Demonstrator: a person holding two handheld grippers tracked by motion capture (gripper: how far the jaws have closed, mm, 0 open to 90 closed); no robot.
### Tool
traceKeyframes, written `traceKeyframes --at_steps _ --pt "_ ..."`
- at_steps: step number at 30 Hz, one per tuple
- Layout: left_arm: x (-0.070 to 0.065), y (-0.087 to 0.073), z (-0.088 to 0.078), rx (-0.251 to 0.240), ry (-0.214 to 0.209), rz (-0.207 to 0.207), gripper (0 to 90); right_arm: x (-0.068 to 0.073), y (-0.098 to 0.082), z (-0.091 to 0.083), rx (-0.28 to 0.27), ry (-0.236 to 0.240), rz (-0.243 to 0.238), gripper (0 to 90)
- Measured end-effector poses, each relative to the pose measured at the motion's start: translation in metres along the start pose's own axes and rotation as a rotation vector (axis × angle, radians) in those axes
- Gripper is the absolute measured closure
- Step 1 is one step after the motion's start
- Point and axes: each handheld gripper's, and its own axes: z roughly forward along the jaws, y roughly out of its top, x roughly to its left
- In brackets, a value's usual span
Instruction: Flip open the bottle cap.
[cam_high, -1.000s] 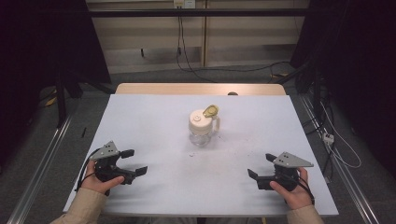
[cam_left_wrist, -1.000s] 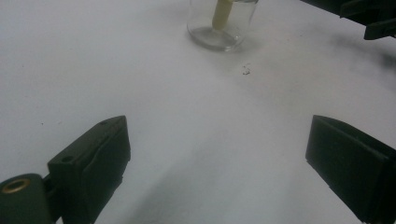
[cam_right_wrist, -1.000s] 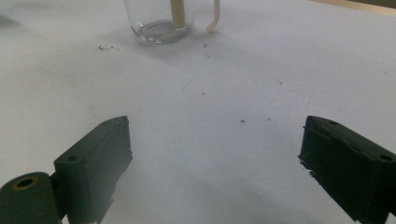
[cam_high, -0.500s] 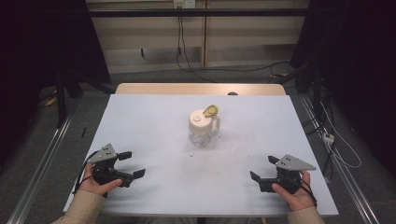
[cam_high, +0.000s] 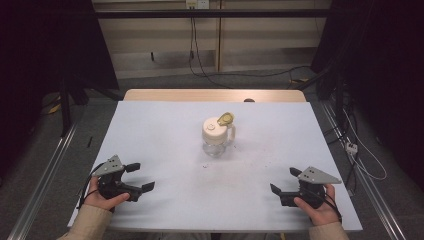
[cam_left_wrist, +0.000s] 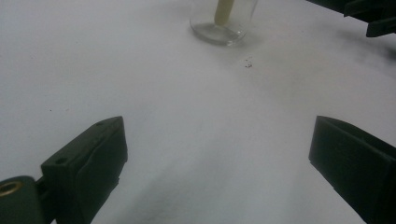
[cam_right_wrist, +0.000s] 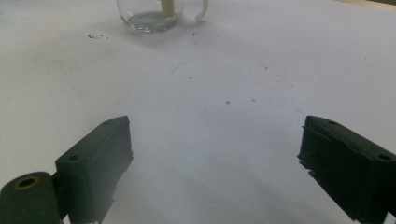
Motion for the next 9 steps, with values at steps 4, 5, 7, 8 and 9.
traceKeyframes --at_steps 4,5,7,8,9 --pt "-0.0008 0.0001 0.0003 -0.003 0.001 -0.002 4.1 0.0010 -0.0002 0.0005 0.005 0.005 -0.005 9.1" --pt "-0.0009 0.0001 0.0006 -0.003 0.001 0.002 4.1 0.0011 -0.0003 0.0009 0.005 0.004 -0.006 9.1" --pt "-0.0017 0.0000 0.0015 -0.005 -0.002 -0.002 4.1 0.0012 -0.0003 0.0013 0.005 0.006 -0.007 9.1" --pt "-0.0020 -0.0001 0.0018 -0.004 -0.003 -0.002 4.1 0.0014 -0.0002 0.0014 0.007 0.006 -0.007 9.1" --pt "-0.0023 -0.0001 0.0020 -0.001 -0.001 0.000 4.1 0.0014 -0.0001 0.0017 0.008 0.005 -0.009 9.1"
